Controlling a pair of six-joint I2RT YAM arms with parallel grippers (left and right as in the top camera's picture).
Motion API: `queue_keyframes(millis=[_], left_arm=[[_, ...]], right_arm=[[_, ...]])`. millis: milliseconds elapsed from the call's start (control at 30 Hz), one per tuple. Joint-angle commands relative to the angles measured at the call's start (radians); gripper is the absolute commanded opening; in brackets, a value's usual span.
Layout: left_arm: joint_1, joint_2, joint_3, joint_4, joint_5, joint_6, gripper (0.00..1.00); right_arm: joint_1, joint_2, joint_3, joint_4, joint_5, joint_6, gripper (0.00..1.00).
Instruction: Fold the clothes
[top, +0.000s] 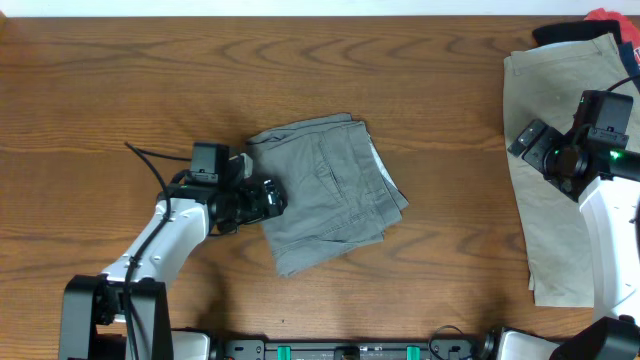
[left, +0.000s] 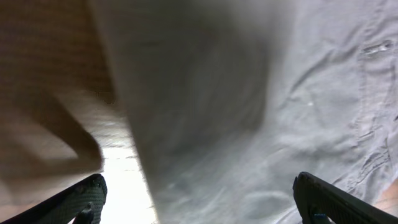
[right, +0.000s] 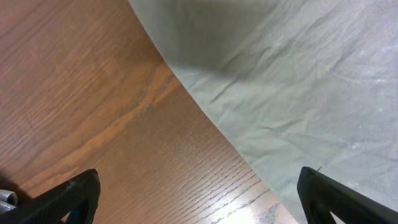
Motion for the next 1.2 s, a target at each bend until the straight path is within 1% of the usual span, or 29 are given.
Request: queue_keyframes(millis=[0, 67, 167, 267, 300, 367, 400, 433, 467, 533, 567, 667, 800, 833, 867, 900, 1100, 1167], left_arm=[[-0.017, 0.026, -0.004, 0.014, 0.005, -0.026, 0.96], [-0.022, 0.039, -0.004, 0.016, -0.023, -0.050, 0.96], [-0.022, 0.068, -0.004, 0.013, -0.077, -0.055, 0.96], [-0.022, 0.088, -0.004, 0.018, -0.081, -0.058, 0.96], [-0.022, 0.094, -0.004, 0.018, -0.081, -0.063, 0.93], [-0.022, 0.102, -0.004, 0.019, -0.081, -0.062, 0.74], [-0.022, 0.105, -0.004, 0.020, -0.081, -0.062, 0.66], [-0.022, 0.105, -0.004, 0.021, -0.081, -0.062, 0.62], [-0.022, 0.105, -0.004, 0.024, -0.081, -0.063, 0.59], [-0.022, 0.105, -0.004, 0.029, -0.081, -0.068, 0.58], [-0.022, 0.105, -0.004, 0.034, -0.081, -0.069, 0.56], [-0.022, 0.105, -0.004, 0.055, -0.081, -0.069, 0.37], [-0.022, 0.105, -0.004, 0.087, -0.081, -0.082, 0.27], [-0.022, 0.105, -0.004, 0.094, -0.081, -0.095, 0.22], [-0.022, 0.105, -0.004, 0.104, -0.081, -0.110, 0.12], [-0.022, 0.105, -0.004, 0.113, -0.081, -0.121, 0.07], [-0.019, 0.105, -0.004, 0.181, -0.085, -0.145, 0.06], [-0.010, 0.105, -0.004, 0.196, -0.116, -0.184, 0.06]], right_arm=[[-0.006, -0.013, 0.010, -0.002, 0.014, -0.007, 0.99], [-0.006, -0.013, 0.010, -0.002, 0.014, -0.007, 0.99], [-0.006, -0.013, 0.010, -0.002, 0.014, -0.007, 0.99], [-0.006, -0.013, 0.010, -0.002, 0.014, -0.007, 0.99], [-0.006, -0.013, 0.010, -0.002, 0.014, -0.007, 0.99], [-0.006, -0.013, 0.010, -0.002, 0.014, -0.007, 0.99], [-0.006, -0.013, 0.010, -0.002, 0.014, -0.007, 0.99], [-0.006, -0.013, 0.010, -0.002, 0.014, -0.007, 0.99], [-0.006, -0.013, 0.010, -0.002, 0.014, -0.007, 0.99], [-0.006, -0.013, 0.010, -0.002, 0.014, -0.007, 0.99], [-0.006, -0.013, 0.010, -0.002, 0.014, -0.007, 0.99], [-0.006, -0.013, 0.010, -0.002, 0.014, -0.007, 0.99], [-0.006, -0.013, 0.010, -0.002, 0.014, -0.007, 0.99], [-0.006, -0.013, 0.010, -0.002, 0.014, -0.007, 0.99], [-0.006, -0.013, 0.010, -0.002, 0.014, -0.007, 0.99], [-0.006, -0.013, 0.010, -0.002, 0.014, -0.007, 0.99], [-0.006, -0.013, 0.010, -0.002, 0.014, -0.007, 0.99], [-0.006, -0.013, 0.010, -0.002, 0.014, -0.007, 0.99]])
